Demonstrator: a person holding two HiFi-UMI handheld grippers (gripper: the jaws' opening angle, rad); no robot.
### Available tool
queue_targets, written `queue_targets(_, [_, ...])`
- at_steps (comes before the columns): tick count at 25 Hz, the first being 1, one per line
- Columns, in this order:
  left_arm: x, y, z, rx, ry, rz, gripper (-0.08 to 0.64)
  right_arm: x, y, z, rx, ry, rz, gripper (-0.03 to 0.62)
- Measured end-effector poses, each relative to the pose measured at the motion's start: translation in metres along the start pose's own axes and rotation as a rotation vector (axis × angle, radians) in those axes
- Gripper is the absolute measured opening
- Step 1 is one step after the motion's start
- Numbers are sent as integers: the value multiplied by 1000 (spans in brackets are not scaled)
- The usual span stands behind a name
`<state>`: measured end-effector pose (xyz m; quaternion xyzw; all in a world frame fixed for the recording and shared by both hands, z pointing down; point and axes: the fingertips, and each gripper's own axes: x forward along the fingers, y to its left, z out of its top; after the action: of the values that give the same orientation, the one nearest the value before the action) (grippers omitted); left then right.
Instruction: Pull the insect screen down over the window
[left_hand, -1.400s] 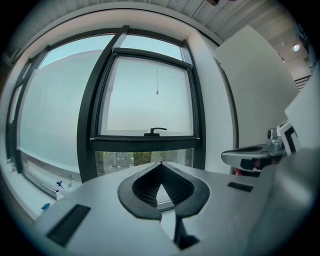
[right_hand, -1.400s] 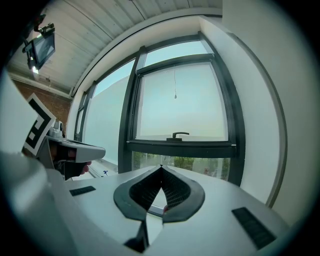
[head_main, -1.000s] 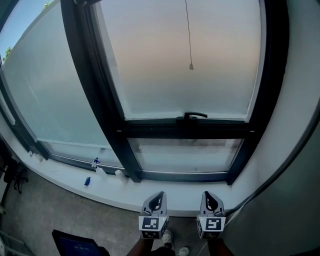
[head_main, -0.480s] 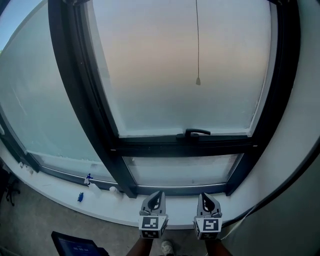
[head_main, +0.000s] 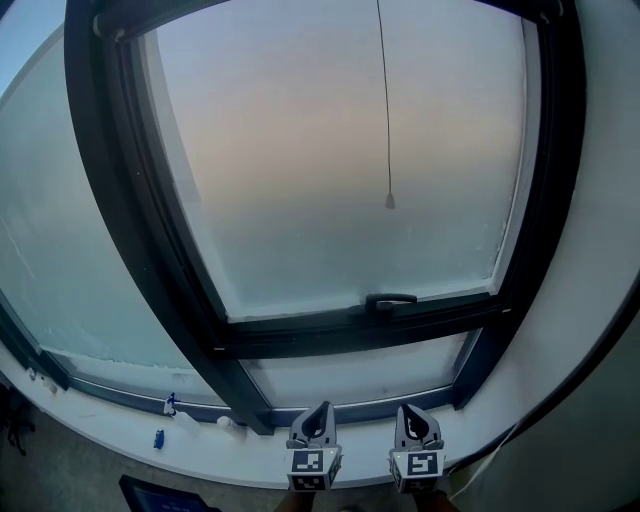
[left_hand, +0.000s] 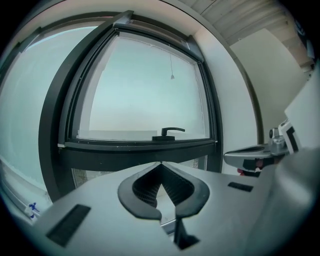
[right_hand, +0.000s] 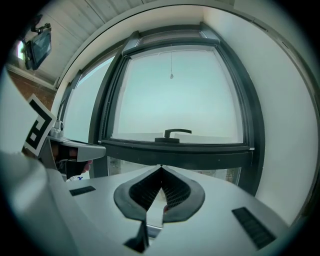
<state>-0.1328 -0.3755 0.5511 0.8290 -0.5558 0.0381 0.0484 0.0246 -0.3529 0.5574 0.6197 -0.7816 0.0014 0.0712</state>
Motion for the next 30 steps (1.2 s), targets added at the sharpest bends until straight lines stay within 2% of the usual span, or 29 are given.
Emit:
queue_targets(6, [21, 3, 8, 14, -13, -15, 0, 17, -4, 12, 3, -26, -1, 3])
queue_targets(10, [35, -3, 35, 52, -69, -20, 0, 29, -14, 32, -17, -61, -3, 3])
queue_targets(14, [50, -5, 73, 111, -150, -3, 0, 43, -26, 56, 19, -68, 2, 3])
queue_targets(18, [59, -5, 114, 136, -236, 2, 0, 55, -35, 98, -5, -163, 16, 3])
queue_targets(23, [62, 5, 148, 82, -276, 23, 0, 59, -38, 144, -87, -284, 47, 3])
queue_targets(30, [73, 24, 222, 246, -401, 80, 0, 69, -56, 208, -166, -403, 32, 3])
